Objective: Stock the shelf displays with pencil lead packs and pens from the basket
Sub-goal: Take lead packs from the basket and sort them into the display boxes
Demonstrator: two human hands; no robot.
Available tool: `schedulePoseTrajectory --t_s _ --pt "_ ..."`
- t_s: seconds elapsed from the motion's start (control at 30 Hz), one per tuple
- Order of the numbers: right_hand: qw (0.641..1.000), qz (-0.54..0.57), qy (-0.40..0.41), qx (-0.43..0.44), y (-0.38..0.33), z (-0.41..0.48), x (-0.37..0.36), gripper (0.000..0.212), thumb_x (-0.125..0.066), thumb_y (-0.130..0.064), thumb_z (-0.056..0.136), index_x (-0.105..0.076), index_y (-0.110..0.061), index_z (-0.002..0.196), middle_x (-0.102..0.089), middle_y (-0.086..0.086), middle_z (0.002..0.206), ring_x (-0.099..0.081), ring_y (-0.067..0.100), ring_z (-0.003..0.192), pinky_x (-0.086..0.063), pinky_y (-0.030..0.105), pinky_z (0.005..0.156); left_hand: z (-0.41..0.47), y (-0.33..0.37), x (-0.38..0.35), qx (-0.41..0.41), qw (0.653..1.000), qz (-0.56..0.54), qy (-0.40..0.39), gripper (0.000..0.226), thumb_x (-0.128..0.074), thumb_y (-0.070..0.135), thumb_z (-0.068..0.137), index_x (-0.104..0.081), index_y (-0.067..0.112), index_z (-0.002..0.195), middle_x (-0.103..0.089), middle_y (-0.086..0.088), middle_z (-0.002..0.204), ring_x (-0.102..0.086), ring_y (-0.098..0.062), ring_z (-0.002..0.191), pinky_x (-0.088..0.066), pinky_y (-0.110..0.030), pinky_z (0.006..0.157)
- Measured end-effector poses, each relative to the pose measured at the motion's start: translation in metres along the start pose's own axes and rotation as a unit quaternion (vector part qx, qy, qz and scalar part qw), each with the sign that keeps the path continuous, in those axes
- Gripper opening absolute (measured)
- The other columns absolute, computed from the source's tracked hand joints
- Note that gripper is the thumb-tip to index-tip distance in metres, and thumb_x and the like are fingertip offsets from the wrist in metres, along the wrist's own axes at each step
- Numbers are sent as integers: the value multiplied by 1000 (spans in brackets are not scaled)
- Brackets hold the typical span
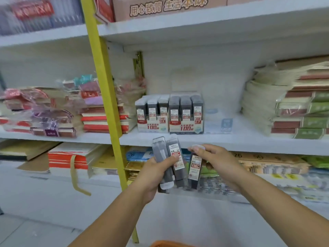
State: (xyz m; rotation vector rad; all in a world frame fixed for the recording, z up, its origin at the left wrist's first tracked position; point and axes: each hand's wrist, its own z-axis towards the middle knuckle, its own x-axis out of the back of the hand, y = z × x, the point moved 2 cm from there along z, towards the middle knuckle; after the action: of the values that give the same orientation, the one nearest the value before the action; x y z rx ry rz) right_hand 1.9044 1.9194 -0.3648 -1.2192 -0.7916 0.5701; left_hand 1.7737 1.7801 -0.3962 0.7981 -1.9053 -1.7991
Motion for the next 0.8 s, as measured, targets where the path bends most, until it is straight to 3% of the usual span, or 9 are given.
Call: schedulePoseTrajectory --t_s 0.1,0.2,0.3,0.37,0.53,0.63,0.73,0.8 --pt "998 42 30 19 -9 5 10 14 -63 -43 89 -77 -38 91 -71 -4 72 -53 5 57 -41 21 52 5 1 -10 -13 1000 -27 -5 31 -75 39 87 -71 26 114 -79 -1 103 -76 -21 96 -61 -38 77" --pt "997 41 54 32 -9 9 15 15 -65 -38 90 -77 -30 89 -69 -1 66 -53 7 53 -43 20 47 10 2 -16 -19 998 -53 -2 27 -73 36 89 -72 23 112 -79 -2 102 -76 -21 93 -60 -35 74" --pt "995 48 69 52 -11 11 20 11 -66 -29 91 -76 -25 93 -70 2 66 -55 12 53 -44 22 45 18 7 -18 -33 998 -53 16 27 -75 39 87 -73 26 111 -79 -1 101 -76 -22 96 -58 -46 90" --pt "992 46 84 79 -16 12 25 10 -66 -21 91 -73 -22 98 -73 7 75 -59 17 57 -48 24 48 24 12 -18 -42 996 -75 32 29 -77 40 83 -74 25 108 -80 -1 100 -76 -23 95 -57 -49 93" --pt "972 -1 140 192 -63 26 49 15 -62 -8 92 -60 -21 99 -74 3 79 -68 18 62 -56 24 57 37 29 -14 -35 986 -151 55 34 -76 42 83 -74 18 107 -80 -7 93 -75 -21 76 -56 -33 61" --pt "964 -63 118 230 -93 44 52 20 -58 -4 94 -55 -23 99 -74 -2 84 -71 19 73 -58 27 66 44 31 -6 -24 982 -177 66 36 -74 42 85 -72 18 113 -79 -11 97 -72 -29 82 -50 -28 50" --pt "950 -142 111 254 -117 69 36 19 -60 -15 95 -52 -32 96 -74 -6 85 -70 11 78 -54 28 68 49 32 14 -46 978 -184 85 36 -72 41 89 -67 19 117 -77 -15 99 -69 -34 78 -45 -25 42" --pt "926 -214 131 281 -132 87 19 18 -62 -24 93 -50 -37 93 -72 -13 86 -65 -3 77 -48 15 63 53 33 30 -63 976 -184 95 36 -71 39 89 -65 19 119 -77 -18 99 -66 -31 70 -44 -25 41"
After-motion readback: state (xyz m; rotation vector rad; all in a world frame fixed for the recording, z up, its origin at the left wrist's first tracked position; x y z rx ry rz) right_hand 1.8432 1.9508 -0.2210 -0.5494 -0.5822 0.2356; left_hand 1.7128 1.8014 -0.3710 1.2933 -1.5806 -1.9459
